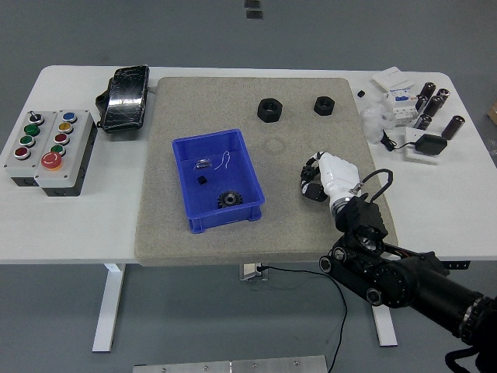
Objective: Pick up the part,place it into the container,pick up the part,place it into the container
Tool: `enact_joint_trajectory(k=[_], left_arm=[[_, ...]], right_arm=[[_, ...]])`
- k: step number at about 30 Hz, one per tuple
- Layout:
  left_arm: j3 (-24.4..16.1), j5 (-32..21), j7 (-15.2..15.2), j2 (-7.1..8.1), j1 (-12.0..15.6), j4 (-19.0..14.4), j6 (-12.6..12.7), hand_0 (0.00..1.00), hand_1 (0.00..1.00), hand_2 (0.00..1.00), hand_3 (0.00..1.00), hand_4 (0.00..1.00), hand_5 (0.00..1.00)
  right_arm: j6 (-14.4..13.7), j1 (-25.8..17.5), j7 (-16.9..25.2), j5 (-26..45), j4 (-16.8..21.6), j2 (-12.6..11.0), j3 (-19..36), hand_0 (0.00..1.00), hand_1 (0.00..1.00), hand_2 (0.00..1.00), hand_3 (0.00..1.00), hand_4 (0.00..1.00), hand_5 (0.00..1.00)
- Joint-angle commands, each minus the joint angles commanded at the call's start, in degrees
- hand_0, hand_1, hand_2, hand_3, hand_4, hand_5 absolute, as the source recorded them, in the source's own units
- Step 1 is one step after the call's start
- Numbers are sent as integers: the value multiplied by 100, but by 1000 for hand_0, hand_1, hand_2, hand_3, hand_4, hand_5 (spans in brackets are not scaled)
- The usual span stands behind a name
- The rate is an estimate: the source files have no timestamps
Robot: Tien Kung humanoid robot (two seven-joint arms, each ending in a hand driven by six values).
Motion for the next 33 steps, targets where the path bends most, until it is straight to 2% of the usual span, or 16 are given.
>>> enact_joint_trajectory(k=[20, 22, 28, 33], left_arm=[[24, -19, -12, 1, 0, 0, 1, 625, 527, 503, 633, 698, 620], [23, -20, -12, 0, 1, 0, 2, 625, 527, 503, 633, 698, 620], [10, -12, -2, -1, 9, 0, 3, 624, 528, 503, 635, 697, 622], [-2, -6, 6, 3, 8, 0, 2, 625, 526, 504, 636, 696, 627]], right_arm=[[-147, -26, 18, -60, 45, -25, -38, 407, 530, 461, 545, 578, 176], [-170, -40, -9, -121, 148, -49, 1, 407, 530, 461, 545, 578, 176], [-316, -59, -150, -464, 804, -120, 72, 395, 524, 458, 536, 578, 178], [-600, -53, -20, -336, 1443, -108, -121, 409, 524, 471, 537, 578, 177]])
